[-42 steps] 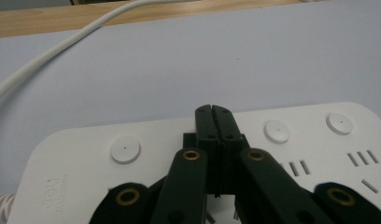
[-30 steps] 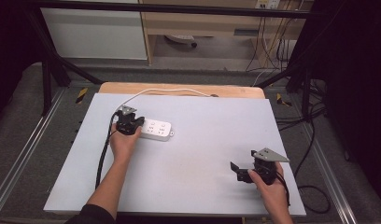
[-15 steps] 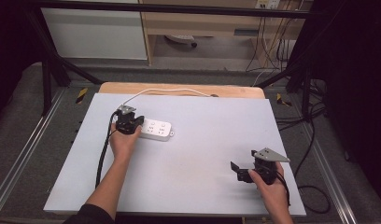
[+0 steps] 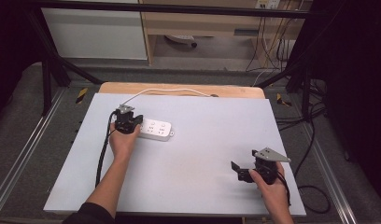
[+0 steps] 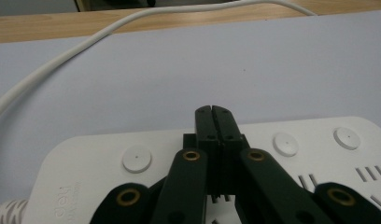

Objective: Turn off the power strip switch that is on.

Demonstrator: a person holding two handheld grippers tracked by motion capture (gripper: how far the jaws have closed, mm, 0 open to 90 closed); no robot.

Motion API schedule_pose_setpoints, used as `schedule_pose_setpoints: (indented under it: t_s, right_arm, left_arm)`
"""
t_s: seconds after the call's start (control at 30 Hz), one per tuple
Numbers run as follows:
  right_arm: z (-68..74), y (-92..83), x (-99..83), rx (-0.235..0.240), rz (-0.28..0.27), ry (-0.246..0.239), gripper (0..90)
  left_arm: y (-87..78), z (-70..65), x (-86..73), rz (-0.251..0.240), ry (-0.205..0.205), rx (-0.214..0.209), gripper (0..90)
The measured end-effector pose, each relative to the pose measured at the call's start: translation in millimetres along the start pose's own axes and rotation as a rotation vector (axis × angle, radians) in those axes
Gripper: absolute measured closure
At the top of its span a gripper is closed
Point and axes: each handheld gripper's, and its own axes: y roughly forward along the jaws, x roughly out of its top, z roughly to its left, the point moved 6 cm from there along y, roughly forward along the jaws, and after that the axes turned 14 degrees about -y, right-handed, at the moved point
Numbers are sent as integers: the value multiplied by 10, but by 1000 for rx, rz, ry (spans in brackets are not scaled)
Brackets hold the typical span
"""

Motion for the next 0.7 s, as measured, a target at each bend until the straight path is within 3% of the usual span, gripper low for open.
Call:
schedule_pose_setpoints:
  t_s: [0.43, 0.47, 0.7]
  right_arm:
    - [8, -8, 11, 3, -6, 7, 24]
    - [6, -9, 11, 3, -7, 5, 24]
    - [6, -9, 10, 5, -8, 5, 24]
  left_arm:
    - [0, -49, 18, -27, 1, -43, 896]
    - [5, -53, 21, -32, 2, -41, 820]
    - [7, -62, 30, -44, 1, -52, 693]
